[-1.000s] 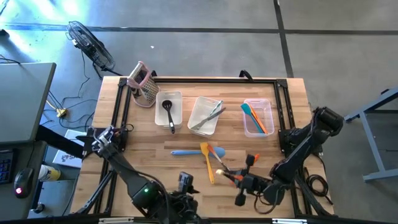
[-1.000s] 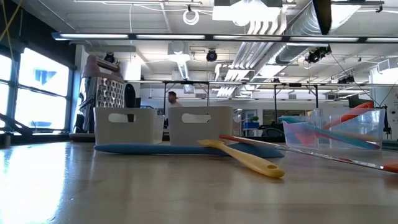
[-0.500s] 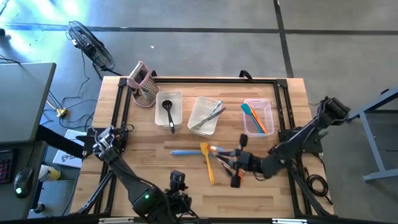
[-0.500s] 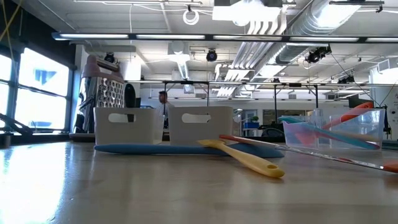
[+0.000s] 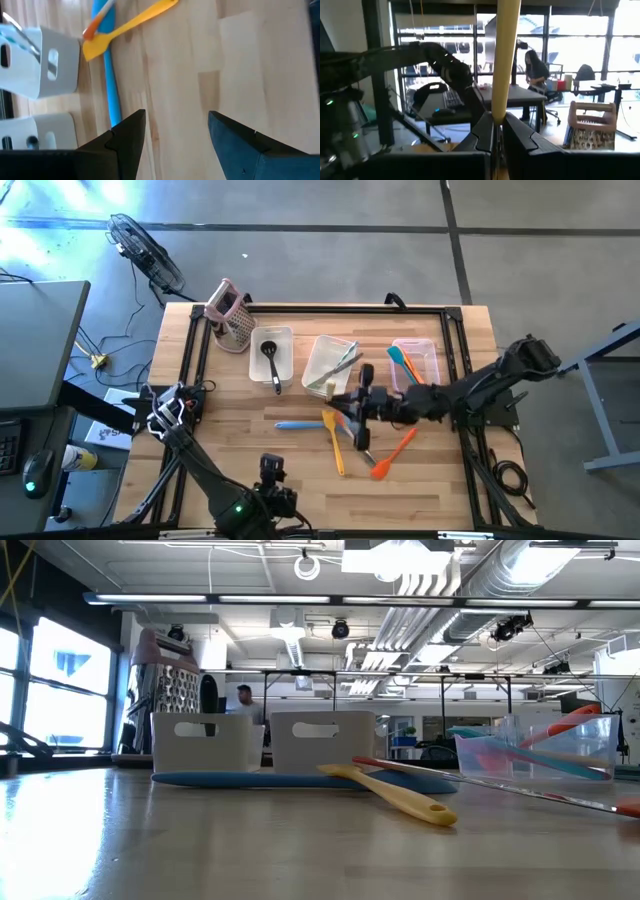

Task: Pick & Place Kitchen Items
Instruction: Put the yellow table knife into the right white bin, then put the orange spatula into the transparent bin

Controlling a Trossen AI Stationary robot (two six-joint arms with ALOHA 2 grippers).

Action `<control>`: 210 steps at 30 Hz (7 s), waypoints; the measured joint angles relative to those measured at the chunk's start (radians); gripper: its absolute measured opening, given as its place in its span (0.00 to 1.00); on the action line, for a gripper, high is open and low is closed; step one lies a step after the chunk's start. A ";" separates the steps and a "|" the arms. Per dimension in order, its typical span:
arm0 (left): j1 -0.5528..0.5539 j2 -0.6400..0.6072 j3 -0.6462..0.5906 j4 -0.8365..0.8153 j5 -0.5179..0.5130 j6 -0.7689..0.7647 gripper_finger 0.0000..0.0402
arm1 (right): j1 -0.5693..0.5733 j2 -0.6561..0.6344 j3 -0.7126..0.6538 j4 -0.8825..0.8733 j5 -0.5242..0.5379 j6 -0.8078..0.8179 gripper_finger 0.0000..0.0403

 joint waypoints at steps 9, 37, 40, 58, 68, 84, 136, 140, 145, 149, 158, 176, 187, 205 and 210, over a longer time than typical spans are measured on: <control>0.000 0.000 -0.049 -0.028 -0.120 -0.096 0.52 | -0.162 0.133 0.000 0.075 -0.171 0.094 0.02; 0.069 -0.001 -0.056 -0.121 -0.211 -0.125 0.52 | -0.488 0.282 -0.268 0.748 -0.270 0.343 0.02; 0.081 -0.003 -0.087 -0.123 -0.211 -0.121 0.52 | -0.522 0.354 -0.267 0.788 -0.266 0.443 0.02; 0.074 -0.002 -0.116 -0.122 -0.193 -0.126 0.52 | -0.427 0.480 -0.257 0.734 0.017 0.495 0.02; 0.064 -0.002 -0.116 -0.120 -0.194 -0.164 0.52 | -0.393 0.480 -0.256 0.632 0.046 0.497 0.02; 0.044 -0.001 -0.116 -0.121 -0.184 -0.208 0.52 | -0.365 0.435 -0.256 0.425 0.047 0.418 0.02; 0.045 -0.001 -0.116 -0.121 -0.242 -0.204 0.52 | -0.430 0.265 -0.254 -0.105 -0.081 0.545 0.15; 0.045 -0.001 -0.116 -0.120 -0.242 -0.205 0.52 | -0.430 0.265 -0.254 -0.105 -0.081 0.552 0.26; 0.045 -0.001 -0.116 -0.119 -0.242 -0.205 0.52 | -0.430 0.265 -0.254 -0.097 -0.082 0.554 0.40; 0.045 -0.001 -0.116 -0.118 -0.241 -0.209 0.52 | -0.430 0.265 -0.254 -0.015 -0.082 0.553 0.48; 0.045 -0.001 -0.116 -0.120 -0.231 -0.233 0.52 | -0.368 0.265 -0.254 0.467 -0.334 0.304 0.52; 0.046 -0.001 -0.115 -0.121 -0.246 -0.246 0.52 | -0.114 0.131 -0.254 0.146 -0.857 0.037 0.51; 0.046 -0.001 -0.115 -0.122 -0.249 -0.246 0.52 | 0.057 0.091 -0.254 -0.200 -0.512 -0.037 0.51; 0.160 -0.001 -0.115 0.135 -0.190 -0.038 0.52 | 0.542 0.091 -0.254 -0.469 0.169 -0.027 0.51; 0.200 -0.001 -0.115 0.279 -0.154 0.081 0.52 | 0.652 0.091 -0.254 -0.551 0.255 0.157 0.51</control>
